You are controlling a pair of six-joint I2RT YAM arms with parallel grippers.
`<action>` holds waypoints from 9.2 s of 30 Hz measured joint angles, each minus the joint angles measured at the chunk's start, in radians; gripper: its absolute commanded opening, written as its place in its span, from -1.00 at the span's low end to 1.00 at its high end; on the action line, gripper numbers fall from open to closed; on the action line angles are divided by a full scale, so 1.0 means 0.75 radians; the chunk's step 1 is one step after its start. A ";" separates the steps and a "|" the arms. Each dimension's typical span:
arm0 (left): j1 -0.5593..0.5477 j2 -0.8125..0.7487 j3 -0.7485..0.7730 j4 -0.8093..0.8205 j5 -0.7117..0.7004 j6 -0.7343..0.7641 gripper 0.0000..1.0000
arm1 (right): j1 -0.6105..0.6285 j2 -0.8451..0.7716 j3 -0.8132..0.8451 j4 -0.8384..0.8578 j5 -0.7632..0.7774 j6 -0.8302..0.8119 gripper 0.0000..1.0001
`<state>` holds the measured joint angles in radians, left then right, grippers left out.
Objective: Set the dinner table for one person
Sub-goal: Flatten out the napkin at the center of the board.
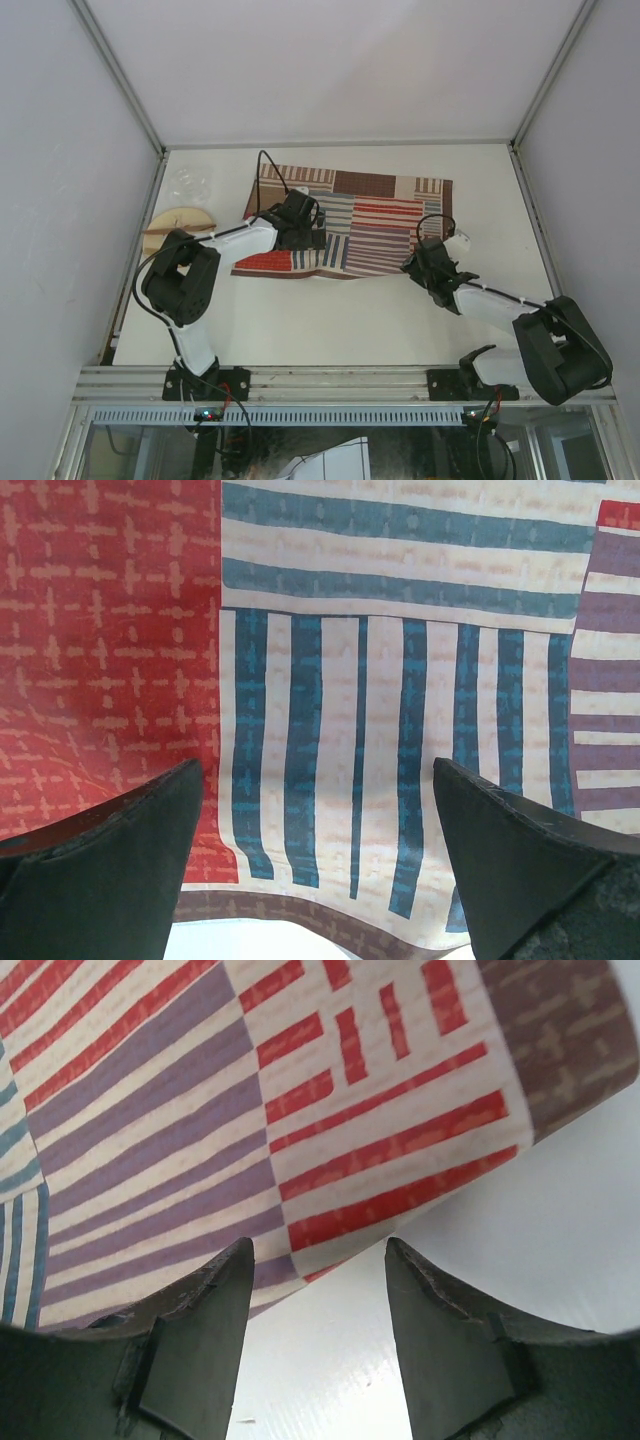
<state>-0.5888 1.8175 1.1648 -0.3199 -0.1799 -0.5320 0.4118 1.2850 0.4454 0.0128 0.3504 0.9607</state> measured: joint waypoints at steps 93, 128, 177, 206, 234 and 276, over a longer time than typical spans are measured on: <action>-0.033 -0.104 -0.174 -0.009 0.138 -0.043 1.00 | 0.212 0.032 0.400 -0.317 -0.112 -0.302 0.12; -0.462 -0.353 -0.542 0.292 0.306 -0.435 0.76 | 0.320 -0.226 0.136 -0.191 -0.061 -0.109 0.09; -0.424 -1.026 -0.242 -0.365 -0.841 -0.105 0.86 | 1.105 -0.383 -0.164 -0.573 0.455 0.798 0.03; -0.465 -0.976 -0.272 -0.300 -0.834 -0.103 0.86 | 1.191 -0.057 -0.082 -0.548 1.044 0.894 -0.01; -0.478 -0.901 -0.272 -0.266 -0.804 -0.087 0.87 | 0.749 -0.015 -0.104 0.433 0.843 -0.032 -0.11; -0.478 -0.918 -0.389 -0.214 -0.743 -0.083 0.87 | 1.109 -0.062 -0.043 -0.405 0.813 0.575 -0.10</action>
<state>-0.9470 1.1290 0.8730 -0.4801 -0.7372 -0.5941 1.2434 1.2388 0.4129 -0.2913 0.9604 1.3922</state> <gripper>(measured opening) 0.937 0.451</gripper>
